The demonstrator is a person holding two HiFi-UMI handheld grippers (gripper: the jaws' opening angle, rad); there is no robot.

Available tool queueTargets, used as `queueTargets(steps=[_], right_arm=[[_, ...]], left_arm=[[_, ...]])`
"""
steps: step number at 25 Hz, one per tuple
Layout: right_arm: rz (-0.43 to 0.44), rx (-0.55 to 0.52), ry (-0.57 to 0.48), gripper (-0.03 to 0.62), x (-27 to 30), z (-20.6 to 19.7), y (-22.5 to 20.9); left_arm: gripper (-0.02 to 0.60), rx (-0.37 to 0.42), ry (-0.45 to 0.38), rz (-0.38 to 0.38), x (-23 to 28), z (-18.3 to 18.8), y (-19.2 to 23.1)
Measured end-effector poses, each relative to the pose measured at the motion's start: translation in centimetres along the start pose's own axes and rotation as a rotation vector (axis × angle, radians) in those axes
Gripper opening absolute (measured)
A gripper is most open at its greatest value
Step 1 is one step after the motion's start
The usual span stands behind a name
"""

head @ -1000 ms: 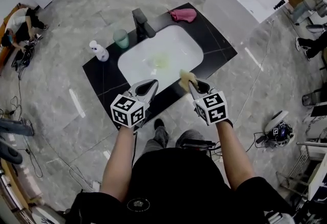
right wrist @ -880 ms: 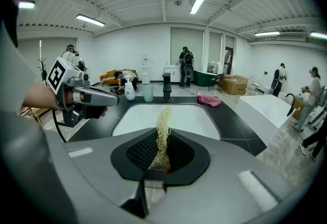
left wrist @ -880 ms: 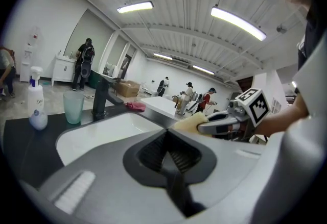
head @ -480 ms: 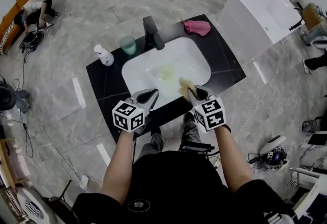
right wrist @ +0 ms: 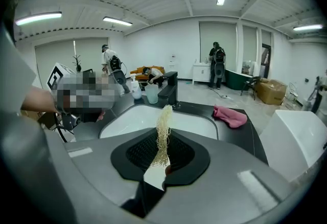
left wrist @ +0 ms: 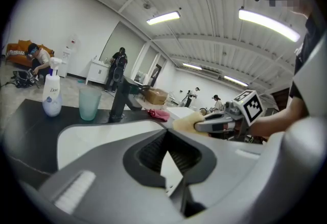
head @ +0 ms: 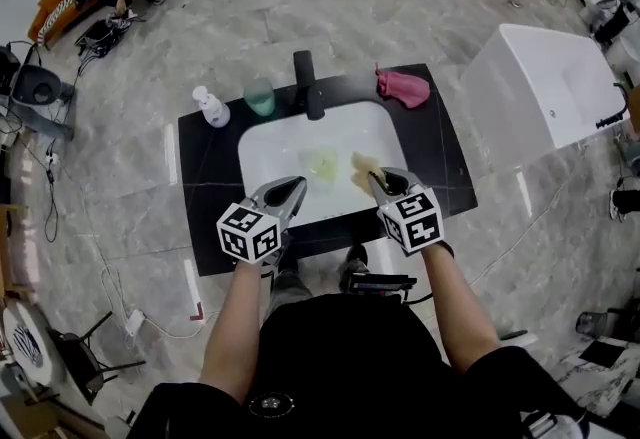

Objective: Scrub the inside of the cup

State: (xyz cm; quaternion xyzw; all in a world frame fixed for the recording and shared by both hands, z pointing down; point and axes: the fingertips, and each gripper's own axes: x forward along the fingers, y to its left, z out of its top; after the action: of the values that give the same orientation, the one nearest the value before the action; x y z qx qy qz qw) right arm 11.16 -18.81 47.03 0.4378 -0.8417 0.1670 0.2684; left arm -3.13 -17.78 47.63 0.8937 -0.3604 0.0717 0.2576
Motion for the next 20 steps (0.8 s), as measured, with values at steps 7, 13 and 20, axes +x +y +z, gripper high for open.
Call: queueTargets(steps=[7, 13, 20], right_arm=[[0.059, -0.039, 0.013, 0.043, 1.8, 0.5, 1.3], [0.071, 0.007, -0.015, 0.043, 2.8, 2.3, 2.4], [0.073, 0.021, -0.006, 0.043, 3.3, 2.3, 3.2]], left_arm=[[0.0, -0.008, 0.008, 0.059, -0.9, -0.9, 1.1], [0.0, 0.01, -0.026, 0.092, -2.0, 0.5, 3.1], [0.0, 0.019, -0.008, 0.085, -2.0, 0.6, 3.8]])
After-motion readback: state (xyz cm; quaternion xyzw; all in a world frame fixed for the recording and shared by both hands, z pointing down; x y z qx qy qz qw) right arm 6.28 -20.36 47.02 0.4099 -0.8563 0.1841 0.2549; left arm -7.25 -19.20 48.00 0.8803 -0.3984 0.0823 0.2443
